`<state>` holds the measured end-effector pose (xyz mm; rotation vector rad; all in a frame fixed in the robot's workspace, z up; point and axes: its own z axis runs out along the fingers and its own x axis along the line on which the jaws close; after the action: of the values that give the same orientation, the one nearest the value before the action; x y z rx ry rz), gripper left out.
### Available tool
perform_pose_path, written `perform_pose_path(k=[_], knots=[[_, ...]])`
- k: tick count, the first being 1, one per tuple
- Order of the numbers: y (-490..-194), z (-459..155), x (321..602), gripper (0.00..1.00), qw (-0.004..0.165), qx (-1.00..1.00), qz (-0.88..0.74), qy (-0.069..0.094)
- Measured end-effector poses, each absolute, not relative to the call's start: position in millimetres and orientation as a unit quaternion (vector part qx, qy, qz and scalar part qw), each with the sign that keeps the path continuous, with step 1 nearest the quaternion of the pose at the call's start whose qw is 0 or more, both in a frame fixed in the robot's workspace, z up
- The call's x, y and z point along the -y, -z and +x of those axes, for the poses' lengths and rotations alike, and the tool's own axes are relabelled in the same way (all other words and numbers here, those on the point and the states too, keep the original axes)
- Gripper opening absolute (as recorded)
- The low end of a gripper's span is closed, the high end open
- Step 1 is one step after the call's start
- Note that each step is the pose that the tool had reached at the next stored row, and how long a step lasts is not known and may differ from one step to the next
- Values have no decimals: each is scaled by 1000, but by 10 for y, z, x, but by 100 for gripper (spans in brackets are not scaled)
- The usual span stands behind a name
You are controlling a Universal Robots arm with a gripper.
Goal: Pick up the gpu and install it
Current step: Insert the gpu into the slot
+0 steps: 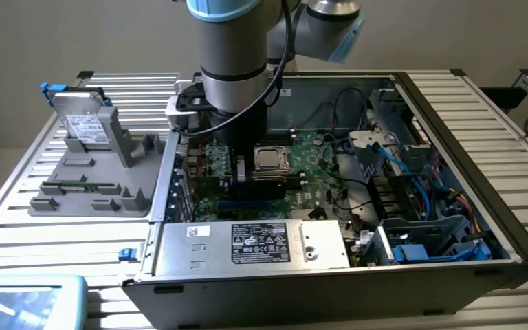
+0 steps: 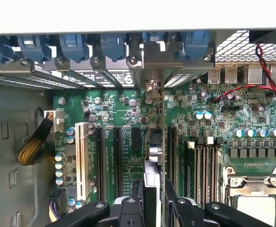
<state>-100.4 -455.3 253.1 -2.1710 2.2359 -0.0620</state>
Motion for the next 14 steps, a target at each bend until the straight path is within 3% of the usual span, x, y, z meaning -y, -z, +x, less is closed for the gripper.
perform_pose_path(k=[14], knots=[[-2516, -1006, 4553, 28, 11, -717, -696, 18]])
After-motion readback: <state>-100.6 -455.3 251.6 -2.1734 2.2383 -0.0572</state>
